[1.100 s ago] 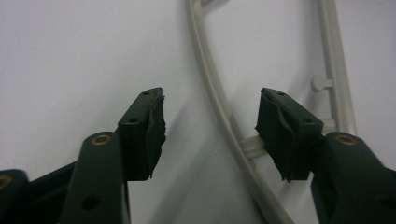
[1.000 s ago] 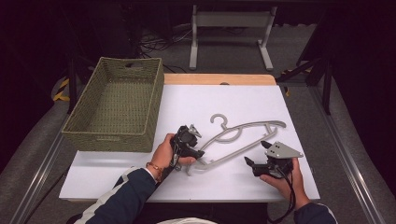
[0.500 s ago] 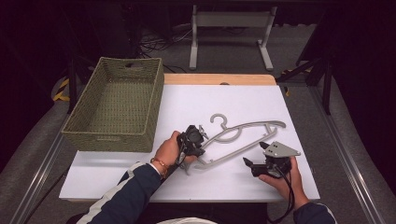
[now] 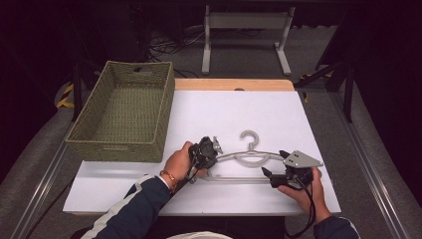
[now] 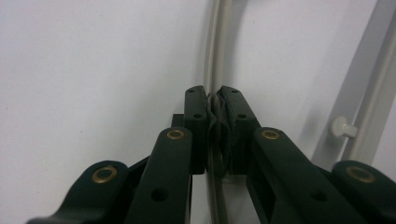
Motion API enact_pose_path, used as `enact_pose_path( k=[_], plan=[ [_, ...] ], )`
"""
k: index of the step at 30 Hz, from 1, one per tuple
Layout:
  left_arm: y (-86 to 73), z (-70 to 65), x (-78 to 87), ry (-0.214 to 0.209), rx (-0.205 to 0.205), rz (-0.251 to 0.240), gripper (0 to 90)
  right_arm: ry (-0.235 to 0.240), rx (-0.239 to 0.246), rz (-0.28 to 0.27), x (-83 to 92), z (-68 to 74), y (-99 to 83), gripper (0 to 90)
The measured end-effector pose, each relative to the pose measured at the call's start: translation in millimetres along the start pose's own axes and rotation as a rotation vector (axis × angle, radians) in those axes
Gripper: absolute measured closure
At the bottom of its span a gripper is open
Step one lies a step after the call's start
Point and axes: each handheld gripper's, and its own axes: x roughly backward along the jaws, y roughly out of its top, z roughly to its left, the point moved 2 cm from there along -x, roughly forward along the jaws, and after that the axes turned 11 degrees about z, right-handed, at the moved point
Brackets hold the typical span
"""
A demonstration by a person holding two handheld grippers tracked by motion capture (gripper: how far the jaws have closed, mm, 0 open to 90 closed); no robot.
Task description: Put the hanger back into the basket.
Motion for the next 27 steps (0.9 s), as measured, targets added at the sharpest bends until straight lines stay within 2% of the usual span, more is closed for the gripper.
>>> enact_pose_path(
  k=[4,7,8,9,10,11,16,19,20,21,24,25,27],
  plan=[
    [-3.5,-3.8,9.8,0.089,-0.017,-0.045,82.8,-0.041,-0.023,-0.058,8.2,-3.8,1.1,16.3],
    [-7.0,-4.6,18.4,0.146,-0.011,-0.088,82.8,-0.086,-0.040,-0.116,16.7,-7.0,2.3,16.5],
    [-8.3,-4.4,20.8,0.155,-0.004,-0.111,82.8,-0.103,-0.047,-0.141,20.3,-7.9,3.0,16.5],
    [-8.3,-4.4,20.8,0.155,-0.004,-0.111,82.8,-0.103,-0.047,-0.141,20.3,-7.9,3.0,16.5],
    [-10.1,-3.2,23.9,0.163,0.003,-0.132,82.8,-0.132,-0.058,-0.196,29.4,-9.5,4.8,16.6],
    [-11.6,-2.7,26.5,0.170,0.013,-0.152,82.8,-0.132,-0.058,-0.196,29.4,-9.5,4.8,16.6],
    [-17.6,-0.8,38.0,0.218,0.033,-0.238,82.8,-0.202,-0.070,-0.287,46.4,-11.8,6.1,16.8],
    [-19.4,-0.2,43.6,0.227,0.051,-0.270,82.8,-0.212,-0.084,-0.320,53.9,-12.8,6.5,16.8],
    [-19.8,0.7,45.0,0.225,0.047,-0.281,82.8,-0.209,-0.078,-0.333,56.8,-12.0,7.1,16.7],
    [-20.4,0.8,46.6,0.242,0.047,-0.292,82.8,-0.208,-0.067,-0.340,59.3,-10.8,7.6,16.7],
    [-22.4,2.6,50.4,0.242,0.070,-0.311,82.9,-0.167,-0.036,-0.388,66.7,-5.3,9.0,16.7],
    [-22.9,3.3,51.8,0.253,0.072,-0.318,82.8,-0.156,-0.023,-0.399,68.4,-3.0,9.7,16.7],
    [-24.2,6.3,55.5,0.245,0.085,-0.334,82.9,-0.123,0.005,-0.412,69.7,1.5,11.1,16.7]
  ],
)
